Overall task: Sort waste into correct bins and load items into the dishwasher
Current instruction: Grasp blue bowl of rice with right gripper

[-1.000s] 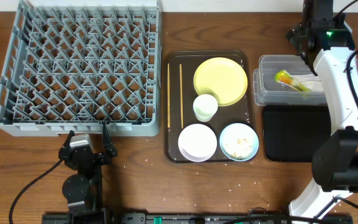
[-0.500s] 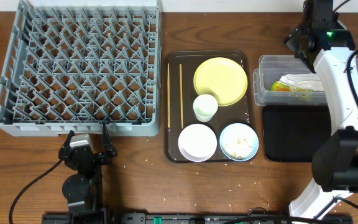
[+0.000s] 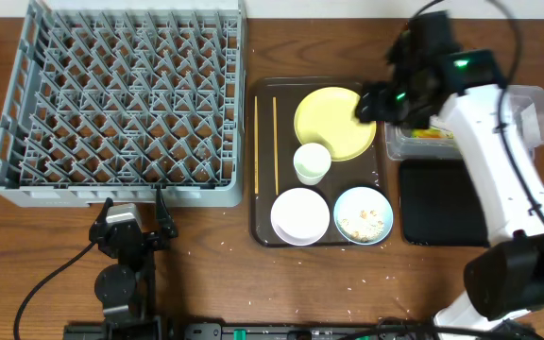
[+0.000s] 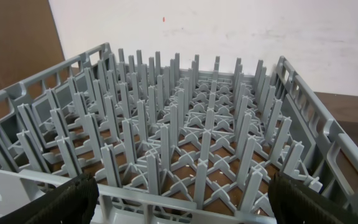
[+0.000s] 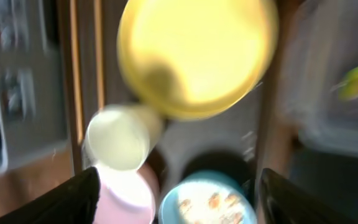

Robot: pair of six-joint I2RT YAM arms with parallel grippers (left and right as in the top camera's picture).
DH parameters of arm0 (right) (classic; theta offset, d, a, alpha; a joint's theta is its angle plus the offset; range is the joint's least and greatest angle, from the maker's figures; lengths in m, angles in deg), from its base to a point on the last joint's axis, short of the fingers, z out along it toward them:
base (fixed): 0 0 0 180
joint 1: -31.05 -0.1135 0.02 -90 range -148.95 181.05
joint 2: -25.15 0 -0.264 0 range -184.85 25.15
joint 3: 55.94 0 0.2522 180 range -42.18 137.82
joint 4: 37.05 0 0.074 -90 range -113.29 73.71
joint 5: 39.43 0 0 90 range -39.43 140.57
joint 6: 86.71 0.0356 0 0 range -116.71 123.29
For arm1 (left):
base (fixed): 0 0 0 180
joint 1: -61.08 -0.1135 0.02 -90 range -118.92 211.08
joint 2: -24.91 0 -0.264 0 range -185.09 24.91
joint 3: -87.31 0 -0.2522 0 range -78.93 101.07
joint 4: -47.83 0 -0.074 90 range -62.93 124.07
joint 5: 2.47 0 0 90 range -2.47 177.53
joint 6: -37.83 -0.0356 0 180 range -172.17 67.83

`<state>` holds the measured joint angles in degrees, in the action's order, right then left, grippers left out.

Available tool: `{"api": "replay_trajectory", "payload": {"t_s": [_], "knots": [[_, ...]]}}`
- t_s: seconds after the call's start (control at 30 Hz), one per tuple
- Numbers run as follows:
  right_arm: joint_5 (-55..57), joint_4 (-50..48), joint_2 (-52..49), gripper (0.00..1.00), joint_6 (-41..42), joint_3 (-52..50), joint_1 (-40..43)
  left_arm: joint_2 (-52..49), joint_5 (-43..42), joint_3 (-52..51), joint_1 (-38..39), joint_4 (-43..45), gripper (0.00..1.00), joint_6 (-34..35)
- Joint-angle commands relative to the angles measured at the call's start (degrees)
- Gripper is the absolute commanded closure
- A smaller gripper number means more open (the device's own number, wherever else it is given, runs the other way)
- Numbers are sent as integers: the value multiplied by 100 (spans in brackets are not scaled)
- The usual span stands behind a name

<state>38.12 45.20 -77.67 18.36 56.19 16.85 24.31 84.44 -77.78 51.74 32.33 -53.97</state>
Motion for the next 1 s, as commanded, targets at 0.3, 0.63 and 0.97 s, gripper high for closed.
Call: {"api": "replay_trajectory", "payload": {"t_s": [0.3, 0.63, 0.97], "knots": [[522, -479, 26, 39, 1123, -1840, -1248, 33, -17, -92, -35, -205, 12, -76], [901, -1062, 26, 59, 1276, -2614, -1300, 33, -17, -92, -35, -208, 12, -76], [796, -1541, 7, 63, 1379, -3060, -1552, 33, -17, -92, -35, -205, 12, -76]]}}
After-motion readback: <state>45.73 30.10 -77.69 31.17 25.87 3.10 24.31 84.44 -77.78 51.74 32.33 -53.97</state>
